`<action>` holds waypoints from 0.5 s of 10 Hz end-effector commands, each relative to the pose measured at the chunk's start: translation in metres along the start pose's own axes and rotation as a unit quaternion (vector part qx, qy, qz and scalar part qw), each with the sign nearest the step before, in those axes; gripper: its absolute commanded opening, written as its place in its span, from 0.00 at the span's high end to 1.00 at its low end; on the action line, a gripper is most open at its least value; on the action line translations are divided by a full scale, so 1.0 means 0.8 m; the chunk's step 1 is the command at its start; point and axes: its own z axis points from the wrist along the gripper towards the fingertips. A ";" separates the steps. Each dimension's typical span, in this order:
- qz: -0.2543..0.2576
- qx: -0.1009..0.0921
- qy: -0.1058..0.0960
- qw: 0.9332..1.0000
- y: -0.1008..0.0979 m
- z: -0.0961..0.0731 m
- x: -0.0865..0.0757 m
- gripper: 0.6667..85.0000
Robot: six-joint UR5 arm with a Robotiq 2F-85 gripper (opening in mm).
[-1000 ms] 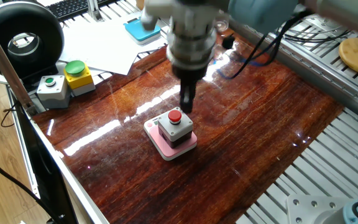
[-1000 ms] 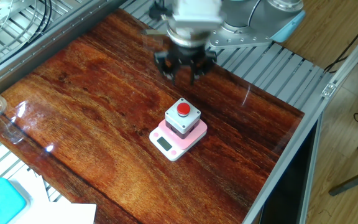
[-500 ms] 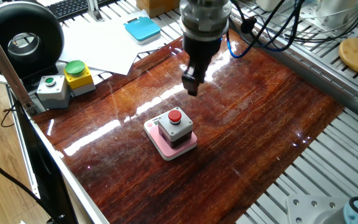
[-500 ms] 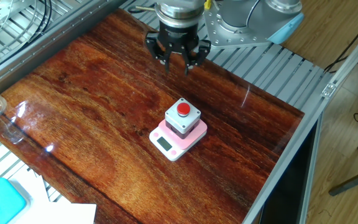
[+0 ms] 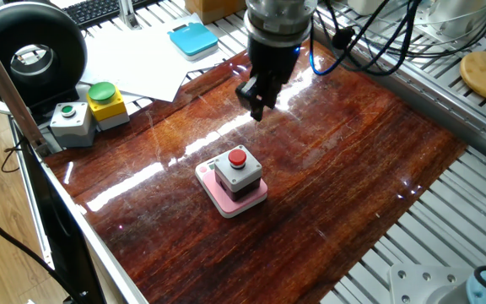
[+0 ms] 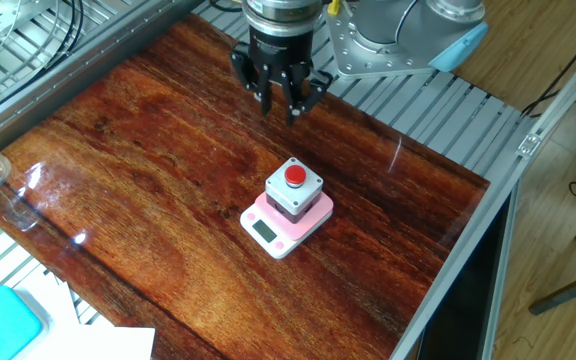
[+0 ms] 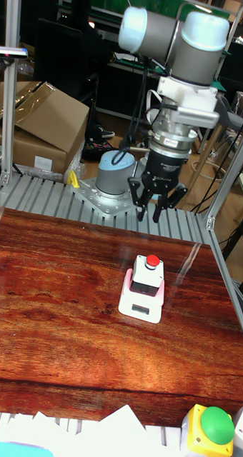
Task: Place the block on the scale
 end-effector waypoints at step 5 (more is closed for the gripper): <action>0.059 -0.019 0.042 0.997 -0.016 -0.006 0.022 0.58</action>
